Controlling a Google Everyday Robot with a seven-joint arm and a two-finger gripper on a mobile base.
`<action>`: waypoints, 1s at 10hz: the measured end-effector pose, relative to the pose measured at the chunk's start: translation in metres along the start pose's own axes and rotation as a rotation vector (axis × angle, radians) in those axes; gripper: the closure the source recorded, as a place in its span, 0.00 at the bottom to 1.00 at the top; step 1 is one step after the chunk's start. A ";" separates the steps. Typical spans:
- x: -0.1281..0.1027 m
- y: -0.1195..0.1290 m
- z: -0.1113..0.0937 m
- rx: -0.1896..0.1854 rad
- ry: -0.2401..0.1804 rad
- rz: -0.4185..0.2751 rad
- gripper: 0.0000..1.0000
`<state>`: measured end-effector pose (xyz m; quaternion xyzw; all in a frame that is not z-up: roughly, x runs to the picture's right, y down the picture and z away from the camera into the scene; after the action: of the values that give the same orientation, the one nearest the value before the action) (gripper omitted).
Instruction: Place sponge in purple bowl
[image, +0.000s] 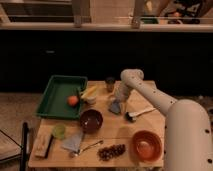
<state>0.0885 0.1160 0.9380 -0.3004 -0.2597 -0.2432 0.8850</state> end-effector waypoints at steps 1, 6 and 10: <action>0.000 0.001 0.000 -0.005 -0.001 0.002 0.47; 0.005 0.000 -0.004 0.006 -0.003 0.009 0.95; 0.005 -0.005 -0.014 0.017 0.003 0.007 1.00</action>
<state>0.0941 0.1024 0.9337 -0.2936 -0.2591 -0.2384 0.8887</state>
